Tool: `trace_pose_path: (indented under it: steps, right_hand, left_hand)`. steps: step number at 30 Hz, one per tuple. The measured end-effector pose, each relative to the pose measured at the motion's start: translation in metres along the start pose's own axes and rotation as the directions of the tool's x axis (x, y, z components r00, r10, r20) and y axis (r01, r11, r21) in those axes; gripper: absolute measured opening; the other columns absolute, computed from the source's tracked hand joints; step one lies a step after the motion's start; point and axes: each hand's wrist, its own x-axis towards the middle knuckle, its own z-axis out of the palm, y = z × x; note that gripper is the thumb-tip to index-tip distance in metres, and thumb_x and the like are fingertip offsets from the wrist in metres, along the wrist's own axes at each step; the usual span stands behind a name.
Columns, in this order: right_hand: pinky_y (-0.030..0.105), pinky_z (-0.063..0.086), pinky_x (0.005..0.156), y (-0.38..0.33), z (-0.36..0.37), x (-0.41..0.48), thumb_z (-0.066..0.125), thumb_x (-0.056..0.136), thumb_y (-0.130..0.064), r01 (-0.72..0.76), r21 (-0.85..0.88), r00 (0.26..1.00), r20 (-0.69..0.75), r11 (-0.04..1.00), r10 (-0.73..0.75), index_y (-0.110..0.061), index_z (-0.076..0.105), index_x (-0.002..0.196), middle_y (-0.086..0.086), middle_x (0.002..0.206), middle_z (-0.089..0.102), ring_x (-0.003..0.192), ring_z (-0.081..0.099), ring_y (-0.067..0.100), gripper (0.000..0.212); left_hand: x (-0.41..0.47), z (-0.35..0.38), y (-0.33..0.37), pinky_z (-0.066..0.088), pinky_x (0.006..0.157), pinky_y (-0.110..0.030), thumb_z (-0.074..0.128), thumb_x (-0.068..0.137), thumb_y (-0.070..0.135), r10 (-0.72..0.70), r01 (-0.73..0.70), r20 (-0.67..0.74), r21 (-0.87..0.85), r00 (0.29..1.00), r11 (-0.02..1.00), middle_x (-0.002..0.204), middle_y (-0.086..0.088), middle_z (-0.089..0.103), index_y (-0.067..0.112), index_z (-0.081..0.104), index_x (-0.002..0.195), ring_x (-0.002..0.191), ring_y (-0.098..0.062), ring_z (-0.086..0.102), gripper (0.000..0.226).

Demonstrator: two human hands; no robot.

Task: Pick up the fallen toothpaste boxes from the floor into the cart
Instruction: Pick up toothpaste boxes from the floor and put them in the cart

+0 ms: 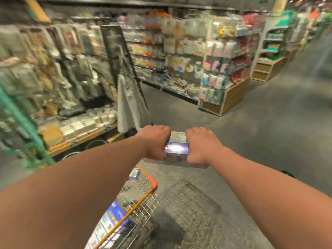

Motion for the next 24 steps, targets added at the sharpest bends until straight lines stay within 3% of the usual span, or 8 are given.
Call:
trace_pose_path:
  steps: [4,7,13,16,19,21,24]
  right_hand:
    - [0.042,0.044,0.098,-0.061,0.002,0.042,0.070,0.070,-0.044,0.080,-0.004,0.997,0.012,0.997,-0.080,-0.017,0.049,0.119,0.007,0.119,0.054,0.115,0.052,0.030,0.059]
    - [0.045,0.041,0.102,-0.110,0.012,0.080,0.070,0.068,-0.043,0.120,0.009,0.991,0.061,0.993,-0.120,-0.018,0.046,0.119,0.006,0.120,0.051,0.117,0.049,0.030,0.061]
    - [0.045,0.039,0.106,-0.202,0.067,0.144,0.069,0.070,-0.048,0.072,0.096,0.979,0.182,0.993,-0.088,-0.017,0.043,0.127,0.007,0.126,0.049,0.119,0.046,0.029,0.069]
    - [0.043,0.039,0.103,-0.239,0.117,0.164,0.068,0.070,-0.064,0.002,0.129,0.969,0.245,0.992,-0.034,-0.016,0.044,0.128,0.008,0.130,0.050,0.122,0.047,0.030,0.078]
    - [0.043,0.038,0.102,-0.265,0.175,0.173,0.064,0.072,-0.074,-0.083,0.154,0.950,0.312,0.985,0.031,-0.016,0.043,0.128,0.008,0.132,0.051,0.124,0.047,0.030,0.083]
    - [0.042,0.038,0.102,-0.274,0.212,0.178,0.063,0.077,-0.070,-0.138,0.161,0.937,0.341,0.977,0.076,-0.016,0.043,0.129,0.008,0.133,0.051,0.126,0.046,0.029,0.077]
    - [0.040,0.039,0.101,-0.280,0.278,0.191,0.046,0.100,-0.040,-0.205,0.155,0.920,0.366,0.966,0.137,-0.019,0.044,0.130,0.005,0.136,0.051,0.131,0.044,0.026,0.037]
  left_hand:
    - [-0.033,0.010,-0.066,0.052,0.087,-0.036,0.075,0.067,0.058,-0.113,0.113,0.035,-0.006,0.993,0.994,0.115,-0.004,0.060,0.019,0.050,0.115,0.105,-0.028,0.061,0.067]
    - [-0.051,0.026,-0.121,0.049,0.075,-0.032,0.074,0.067,0.063,-0.165,0.165,0.073,0.005,0.984,0.986,0.106,0.002,0.059,0.024,0.044,0.112,0.090,-0.020,0.057,0.066]
    - [-0.066,0.088,-0.225,0.038,0.073,-0.028,0.071,0.068,0.060,-0.170,0.178,0.166,-0.036,0.971,0.983,0.094,0.011,0.052,0.030,0.046,0.109,0.081,-0.014,0.051,0.057]
    - [-0.064,0.139,-0.266,0.042,0.081,-0.030,0.072,0.065,0.057,-0.134,0.156,0.262,-0.065,0.956,0.986,0.099,0.010,0.055,0.032,0.045,0.115,0.087,-0.014,0.054,0.061]
    - [-0.061,0.193,-0.291,0.041,0.100,-0.034,0.074,0.063,0.057,-0.070,0.095,0.333,-0.058,0.940,0.994,0.117,0.007,0.058,0.029,0.046,0.129,0.108,-0.020,0.058,0.077]
    - [-0.056,0.231,-0.300,0.038,0.103,-0.035,0.076,0.064,0.055,-0.027,0.045,0.362,-0.043,0.932,0.998,0.123,0.005,0.056,0.027,0.045,0.128,0.115,-0.020,0.055,0.076]
    - [-0.042,0.293,-0.306,0.035,0.109,-0.037,0.077,0.065,0.051,0.033,-0.013,0.399,-0.052,0.916,0.999,0.127,0.002,0.055,0.026,0.044,0.129,0.122,-0.021,0.052,0.077]
